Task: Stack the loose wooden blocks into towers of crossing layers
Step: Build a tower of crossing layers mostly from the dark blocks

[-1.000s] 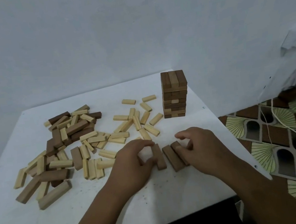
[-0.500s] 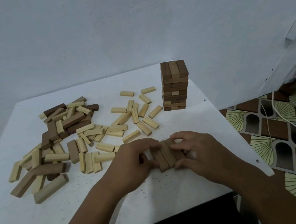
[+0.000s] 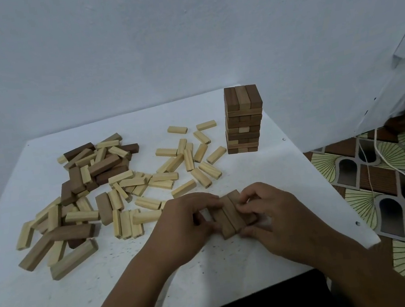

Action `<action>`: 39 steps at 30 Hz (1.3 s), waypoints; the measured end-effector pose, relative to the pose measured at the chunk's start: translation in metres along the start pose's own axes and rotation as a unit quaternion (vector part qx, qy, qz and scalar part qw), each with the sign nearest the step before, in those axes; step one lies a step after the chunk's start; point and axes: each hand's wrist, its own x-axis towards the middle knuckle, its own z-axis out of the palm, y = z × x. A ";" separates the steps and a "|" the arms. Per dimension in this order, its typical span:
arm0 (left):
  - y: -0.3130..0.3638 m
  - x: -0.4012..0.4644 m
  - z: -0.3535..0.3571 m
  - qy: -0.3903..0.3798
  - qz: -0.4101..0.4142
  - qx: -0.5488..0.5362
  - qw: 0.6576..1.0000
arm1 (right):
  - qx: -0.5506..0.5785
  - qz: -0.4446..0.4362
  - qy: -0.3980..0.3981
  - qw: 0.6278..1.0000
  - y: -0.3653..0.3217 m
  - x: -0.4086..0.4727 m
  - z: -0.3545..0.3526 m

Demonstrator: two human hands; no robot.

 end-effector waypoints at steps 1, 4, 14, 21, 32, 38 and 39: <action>0.000 0.000 0.000 0.000 0.002 0.003 1.000 | -0.003 0.009 0.001 1.000 -0.003 -0.001 0.001; -0.001 0.002 0.003 0.005 0.012 0.016 1.000 | -0.039 0.046 0.031 0.998 -0.016 -0.002 0.010; 0.005 0.005 -0.016 -0.112 0.074 0.101 0.986 | -0.023 0.028 0.038 0.999 -0.017 0.001 0.016; 0.002 -0.002 -0.008 -0.089 0.157 0.041 0.983 | 0.049 -0.050 -0.014 0.997 -0.003 0.003 0.002; -0.010 -0.018 0.011 0.022 0.131 0.024 0.991 | -0.005 0.016 -0.015 1.000 0.002 0.000 0.005; -0.012 -0.017 0.006 0.012 0.137 -0.029 0.990 | 0.003 0.016 -0.009 1.000 0.003 -0.003 0.006; -0.013 -0.017 0.005 0.008 0.135 -0.039 0.990 | 0.003 0.019 -0.009 1.000 0.002 -0.003 0.005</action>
